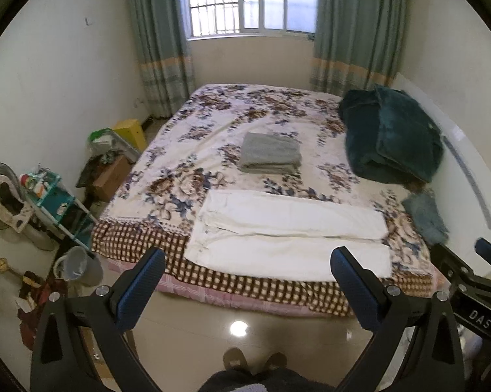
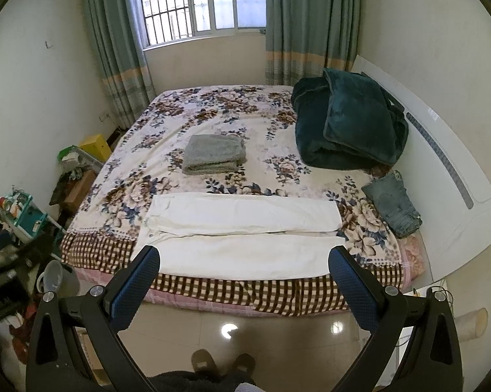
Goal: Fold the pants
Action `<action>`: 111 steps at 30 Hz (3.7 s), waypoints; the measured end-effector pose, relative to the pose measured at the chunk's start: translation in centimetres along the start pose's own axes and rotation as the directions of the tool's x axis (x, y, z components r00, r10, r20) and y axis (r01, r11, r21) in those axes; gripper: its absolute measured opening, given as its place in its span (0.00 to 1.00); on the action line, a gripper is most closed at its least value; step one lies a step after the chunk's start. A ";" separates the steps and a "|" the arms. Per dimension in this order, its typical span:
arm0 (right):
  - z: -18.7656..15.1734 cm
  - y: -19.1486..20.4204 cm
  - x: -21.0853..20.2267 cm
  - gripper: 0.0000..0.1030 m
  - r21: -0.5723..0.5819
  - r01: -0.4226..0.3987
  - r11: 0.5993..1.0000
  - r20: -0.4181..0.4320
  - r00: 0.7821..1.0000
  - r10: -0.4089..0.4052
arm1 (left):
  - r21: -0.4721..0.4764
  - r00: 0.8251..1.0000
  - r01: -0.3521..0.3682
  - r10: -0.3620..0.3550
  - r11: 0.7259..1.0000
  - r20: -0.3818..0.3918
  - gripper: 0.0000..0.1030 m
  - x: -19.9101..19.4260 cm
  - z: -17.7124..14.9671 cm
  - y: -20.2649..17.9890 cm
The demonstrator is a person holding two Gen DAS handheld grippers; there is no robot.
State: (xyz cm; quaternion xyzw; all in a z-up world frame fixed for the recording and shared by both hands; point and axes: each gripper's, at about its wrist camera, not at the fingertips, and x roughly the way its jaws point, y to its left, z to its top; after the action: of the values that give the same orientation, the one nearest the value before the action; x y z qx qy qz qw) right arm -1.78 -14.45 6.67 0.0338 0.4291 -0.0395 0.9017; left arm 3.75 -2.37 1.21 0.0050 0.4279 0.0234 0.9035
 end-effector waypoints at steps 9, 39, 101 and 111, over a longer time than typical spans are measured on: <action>2.3 -4.6 11.9 1.00 0.013 0.057 0.998 -0.075 0.996 -0.056 | -0.009 0.995 -0.102 0.102 0.995 -0.005 1.00 8.2 2.5 -2.2; 8.0 -26.1 88.5 1.00 0.620 0.423 0.661 -0.669 0.726 0.162 | -0.219 0.631 -0.303 0.023 0.928 -0.776 0.99 78.2 9.7 -6.6; -18.8 -44.6 67.5 0.62 0.710 0.345 0.614 -0.508 0.855 0.106 | -0.373 0.880 -0.199 -0.003 0.906 -0.476 0.76 51.4 -13.2 -2.8; -25.2 -49.7 67.3 0.62 0.873 0.380 0.305 -0.459 0.853 0.250 | -0.266 0.857 -0.158 -0.002 0.951 -0.516 0.76 54.0 -13.5 -7.3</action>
State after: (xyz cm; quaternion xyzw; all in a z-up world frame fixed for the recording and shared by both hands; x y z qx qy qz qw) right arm 16.10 -64.28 -62.82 0.5483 0.5469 -0.3119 0.5505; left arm 27.71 -7.29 -49.29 -0.1205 0.6425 0.1255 0.7463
